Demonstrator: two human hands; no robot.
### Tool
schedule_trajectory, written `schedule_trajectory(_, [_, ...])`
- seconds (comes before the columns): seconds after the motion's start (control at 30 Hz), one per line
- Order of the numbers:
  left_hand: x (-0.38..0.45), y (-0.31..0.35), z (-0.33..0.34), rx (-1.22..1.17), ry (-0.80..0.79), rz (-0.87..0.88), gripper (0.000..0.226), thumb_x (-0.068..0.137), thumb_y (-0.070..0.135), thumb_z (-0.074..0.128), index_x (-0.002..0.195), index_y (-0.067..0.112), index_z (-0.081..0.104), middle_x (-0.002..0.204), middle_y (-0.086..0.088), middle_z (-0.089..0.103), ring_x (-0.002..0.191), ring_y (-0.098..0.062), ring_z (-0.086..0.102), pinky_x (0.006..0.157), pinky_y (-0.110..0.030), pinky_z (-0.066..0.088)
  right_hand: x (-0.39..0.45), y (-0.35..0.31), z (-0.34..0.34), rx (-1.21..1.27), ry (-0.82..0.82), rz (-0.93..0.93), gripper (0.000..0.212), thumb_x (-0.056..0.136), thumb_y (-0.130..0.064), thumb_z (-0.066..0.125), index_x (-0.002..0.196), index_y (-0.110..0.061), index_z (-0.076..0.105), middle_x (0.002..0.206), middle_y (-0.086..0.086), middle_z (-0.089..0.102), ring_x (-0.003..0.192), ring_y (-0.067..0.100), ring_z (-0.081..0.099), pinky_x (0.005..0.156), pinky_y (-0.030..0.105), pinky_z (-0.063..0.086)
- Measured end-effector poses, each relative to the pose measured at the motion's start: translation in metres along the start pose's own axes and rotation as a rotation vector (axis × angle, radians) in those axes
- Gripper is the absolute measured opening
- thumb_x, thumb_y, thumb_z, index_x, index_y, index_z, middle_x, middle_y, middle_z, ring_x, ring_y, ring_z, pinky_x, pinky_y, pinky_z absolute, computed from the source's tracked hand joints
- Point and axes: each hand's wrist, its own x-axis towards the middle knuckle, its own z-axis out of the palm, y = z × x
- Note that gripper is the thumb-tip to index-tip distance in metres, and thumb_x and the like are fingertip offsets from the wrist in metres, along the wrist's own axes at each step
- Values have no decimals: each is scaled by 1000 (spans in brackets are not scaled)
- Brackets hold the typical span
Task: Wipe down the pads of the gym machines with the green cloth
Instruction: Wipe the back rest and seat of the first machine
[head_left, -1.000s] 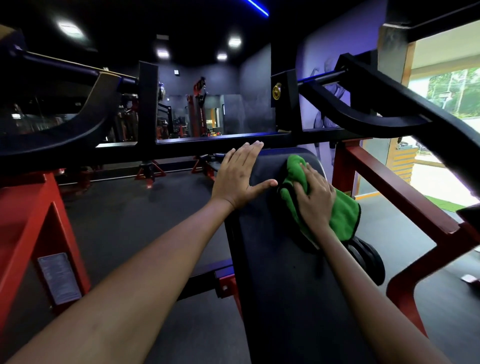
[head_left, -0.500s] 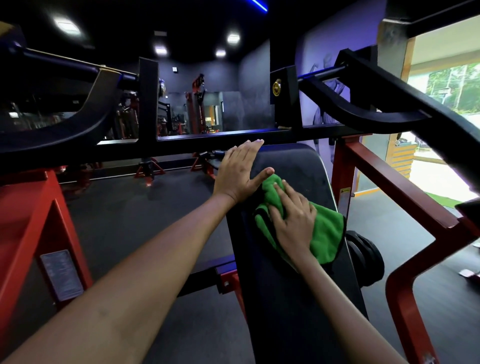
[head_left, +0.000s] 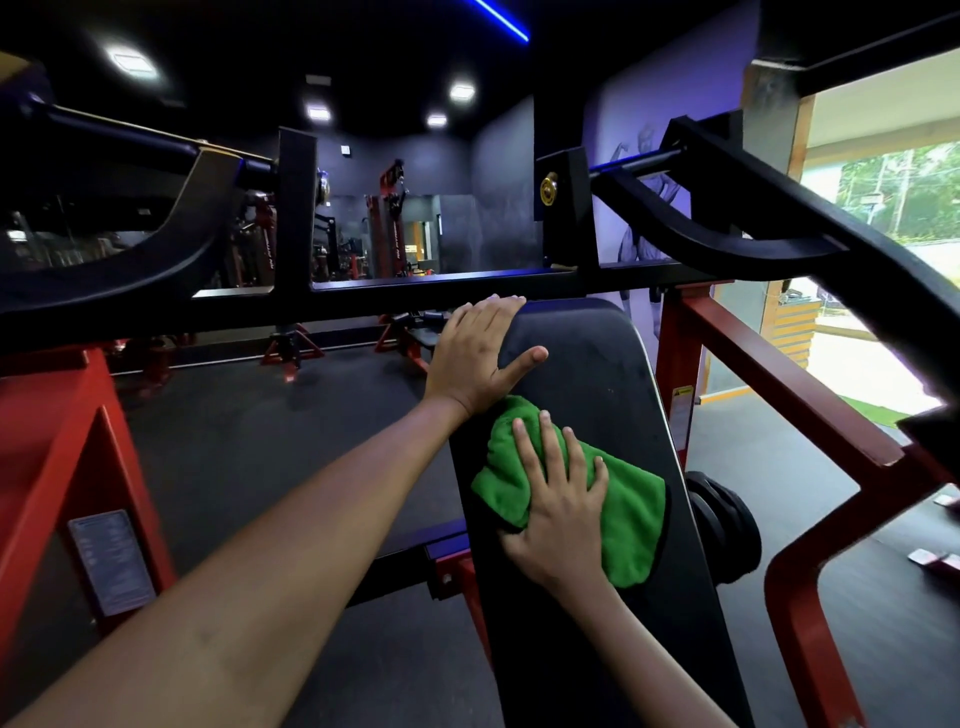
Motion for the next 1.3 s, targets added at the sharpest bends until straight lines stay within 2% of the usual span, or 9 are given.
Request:
schedule_trajectory(0.17, [0, 1, -1, -1, -11, -8, 90, 87, 75, 12, 129, 8, 55, 125, -9, 61, 123, -27, 52, 105, -41, 31, 1, -10, 0, 36, 11, 24, 80, 72, -57, 44, 147, -31, 30, 155, 4, 28, 135, 35, 35, 99, 63, 33])
schedule_trajectory(0.33, [-1, 1, -1, 12, -9, -13, 90, 87, 75, 12, 126, 8, 58, 123, -10, 62, 122, -26, 53, 105, -40, 30, -18, 5, -4, 155, -74, -144, 98, 68, -93, 23, 150, -39, 18, 160, -2, 10, 147, 25, 5, 110, 55, 4])
schedule_trajectory(0.43, [0, 1, 0, 7, -4, -15, 90, 87, 75, 12, 124, 8, 59, 122, -10, 63, 122, -27, 53, 105, -41, 31, -7, -4, -15, 508, -77, 104, 94, 67, -92, 5, 146, -42, 15, 159, -11, 4, 147, 11, -5, 113, 47, -10])
schedule_trajectory(0.5, [0, 0, 1, 3, -2, -13, 90, 87, 75, 12, 124, 8, 59, 122, -10, 63, 122, -27, 53, 105, -41, 31, 4, -21, -13, 469, -22, 370, 103, 64, -89, 7, 149, -34, 16, 160, -7, 8, 147, 15, -2, 113, 49, -8])
schedule_trajectory(0.57, [0, -1, 1, 8, 4, -9, 89, 88, 74, 12, 123, 8, 59, 122, -10, 63, 121, -27, 53, 104, -41, 32, 12, -40, -2, 280, 8, 449, 102, 67, -83, 15, 150, -25, 22, 158, 0, 17, 146, 24, 10, 112, 57, 1])
schedule_trajectory(0.67, [0, 0, 0, 9, -2, -9, 88, 88, 73, 12, 123, 8, 59, 121, -10, 63, 120, -27, 53, 105, -42, 33, 9, -48, 10, 160, 49, 281, 82, 79, -68, 36, 144, -19, 38, 149, -1, 39, 136, 28, 33, 106, 61, 17])
schedule_trajectory(0.87, [0, 0, -1, 11, 6, -3, 86, 89, 72, 12, 121, 9, 60, 120, -8, 64, 120, -26, 54, 104, -40, 32, -23, 19, 10, 86, 43, -301, 69, 82, -59, 45, 145, -30, 35, 153, -7, 33, 143, 19, 24, 106, 59, 19])
schedule_trajectory(1.07, [0, 1, 0, 58, 1, 12, 84, 90, 71, 13, 120, 8, 60, 120, -8, 63, 119, -27, 54, 104, -43, 34, -14, 6, 12, 156, 173, 144, 67, 86, -66, 36, 141, -28, 40, 137, -1, 49, 127, 22, 43, 106, 51, 20])
schedule_trajectory(1.3, [0, -1, 5, 237, -107, 197, 68, 94, 58, 24, 133, 12, 55, 138, -4, 54, 133, -27, 43, 111, -44, 22, -41, 27, 19, 139, 192, -192, 56, 84, -61, 48, 132, -33, 45, 147, -5, 42, 134, 23, 38, 107, 54, 20])
